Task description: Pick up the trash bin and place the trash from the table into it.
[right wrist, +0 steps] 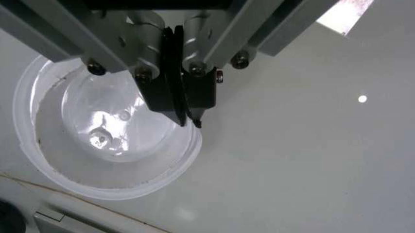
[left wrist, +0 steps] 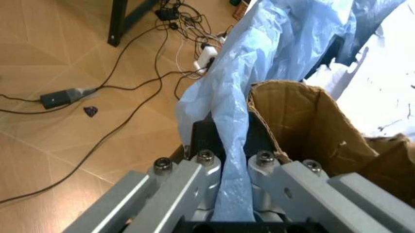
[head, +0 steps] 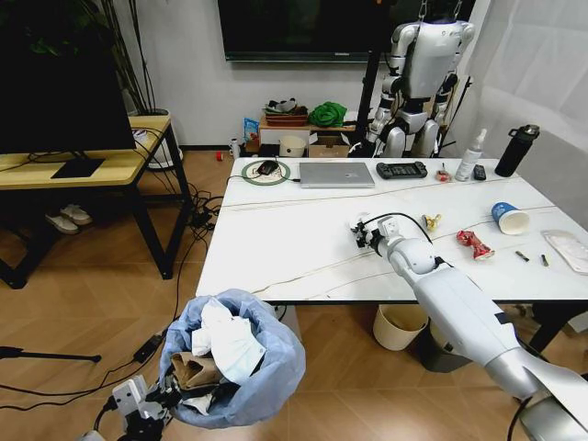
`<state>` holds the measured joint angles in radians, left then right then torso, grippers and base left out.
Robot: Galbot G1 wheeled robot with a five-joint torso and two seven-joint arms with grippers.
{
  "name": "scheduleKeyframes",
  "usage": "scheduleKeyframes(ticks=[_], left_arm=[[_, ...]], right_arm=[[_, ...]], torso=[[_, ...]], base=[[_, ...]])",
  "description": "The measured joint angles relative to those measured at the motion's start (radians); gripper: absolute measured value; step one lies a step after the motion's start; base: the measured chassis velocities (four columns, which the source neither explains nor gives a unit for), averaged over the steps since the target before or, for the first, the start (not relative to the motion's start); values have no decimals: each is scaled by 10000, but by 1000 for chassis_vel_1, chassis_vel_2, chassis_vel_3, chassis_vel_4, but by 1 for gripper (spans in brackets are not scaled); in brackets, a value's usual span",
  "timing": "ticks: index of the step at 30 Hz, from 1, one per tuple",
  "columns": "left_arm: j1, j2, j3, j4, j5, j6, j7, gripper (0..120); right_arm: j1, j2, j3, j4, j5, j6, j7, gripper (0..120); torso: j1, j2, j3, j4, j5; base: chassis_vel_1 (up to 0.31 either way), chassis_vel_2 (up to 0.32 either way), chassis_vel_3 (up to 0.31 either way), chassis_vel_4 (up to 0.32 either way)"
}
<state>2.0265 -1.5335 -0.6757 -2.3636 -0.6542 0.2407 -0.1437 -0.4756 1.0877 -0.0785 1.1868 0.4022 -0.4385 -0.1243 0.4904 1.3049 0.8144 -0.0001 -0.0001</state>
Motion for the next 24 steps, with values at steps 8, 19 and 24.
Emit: scheduleKeyframes(ticks=[8, 19, 24], left_arm=[[-8, 17, -13, 0, -26, 10, -26, 0], [0, 36, -5, -39, -40, 48, -23, 0], [27, 25, 1, -73, -48, 87, -20, 0]], right_arm=[[-300, -383, 137, 1017, 540, -185, -2, 0], [-1407, -1319, 823, 5798, 3752, 185, -58, 0], [-1795, -1588, 272, 8034, 5285, 436, 146, 0]], torso=[[1, -1, 5, -3, 6], [1, -1, 1, -1, 5], [1, -1, 1, 0, 4]], base=[[0, 0, 0, 0], [0, 0, 0, 0], [0, 0, 0, 0]])
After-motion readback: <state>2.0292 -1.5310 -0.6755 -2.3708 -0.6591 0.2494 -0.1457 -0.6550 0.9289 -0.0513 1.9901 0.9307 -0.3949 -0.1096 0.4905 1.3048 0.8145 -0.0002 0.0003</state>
